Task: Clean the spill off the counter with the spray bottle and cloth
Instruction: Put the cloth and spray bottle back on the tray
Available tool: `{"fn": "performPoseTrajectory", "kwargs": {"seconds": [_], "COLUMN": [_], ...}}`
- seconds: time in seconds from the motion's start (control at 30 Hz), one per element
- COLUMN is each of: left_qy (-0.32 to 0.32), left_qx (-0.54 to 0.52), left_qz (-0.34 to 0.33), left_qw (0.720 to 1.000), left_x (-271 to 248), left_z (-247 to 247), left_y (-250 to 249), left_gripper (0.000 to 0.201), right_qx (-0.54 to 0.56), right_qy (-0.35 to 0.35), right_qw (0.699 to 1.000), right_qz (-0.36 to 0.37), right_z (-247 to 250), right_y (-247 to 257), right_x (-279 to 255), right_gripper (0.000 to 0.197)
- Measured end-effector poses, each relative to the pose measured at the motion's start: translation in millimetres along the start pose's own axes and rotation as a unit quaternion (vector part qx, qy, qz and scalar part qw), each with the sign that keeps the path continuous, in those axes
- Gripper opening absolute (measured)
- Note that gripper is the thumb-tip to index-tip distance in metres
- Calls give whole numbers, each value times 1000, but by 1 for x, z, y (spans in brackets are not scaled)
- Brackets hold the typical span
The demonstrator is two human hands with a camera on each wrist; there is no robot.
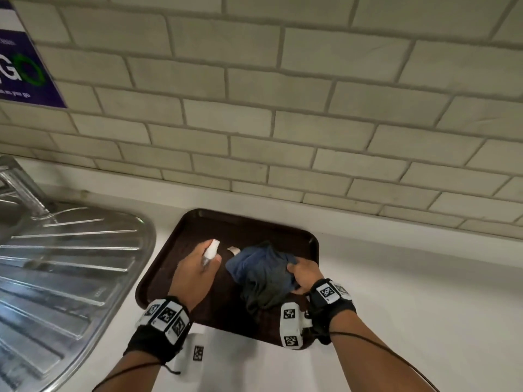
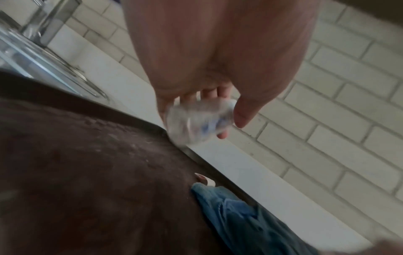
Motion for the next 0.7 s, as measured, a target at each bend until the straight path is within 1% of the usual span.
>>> {"fn": "performPoseTrajectory", "kwargs": {"seconds": [0.1,0.17,0.2,0.27,0.43,0.5,0.57,0.63,0.7], "left_qy": [4,6,6,10,-2,-5,-3,6,8], "left_qx": [-7,-3,-3,0,38,48,47,39,23], "left_qz": [-8,-16,-15,-5,6,13,24,39,62], "left_qw": [1000,1000,1000,1000,999,999,999,998,998], "left_x": [33,51,59,74,97,95,93,89,82], "left_z": [-7,-11,-13,-19,-33,-37,-40,-42,-40], "left_y": [2,-2,-4,-5,2,4,6,9,9], "left_gripper": [33,25,23,23,27,28,31,40,56], "right_qx": [-32,-67,-73,-89,-88,-89,-63,-50,-41], "right_qy": [-32,-55,-55,-53,-39,-23,-2,8,7], "right_qw": [999,996,995,993,993,992,992,992,991], "right_qz": [11,27,33,52,74,90,105,120,130], "right_z": [19,31,34,40,51,54,59,67,80], "right_y": [-15,-23,-25,-25,-37,-38,-40,-44,-52], "right_x": [10,17,15,4,-27,-45,-64,-82,-99], "right_gripper": [22,38,44,48,45,39,32,27,23]}}
Point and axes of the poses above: each hand's wrist, its own x-axis towards the middle knuckle, its own z-axis out of the back of the hand, y = z × x, the point moved 6 cm from there along x, towards the middle knuckle
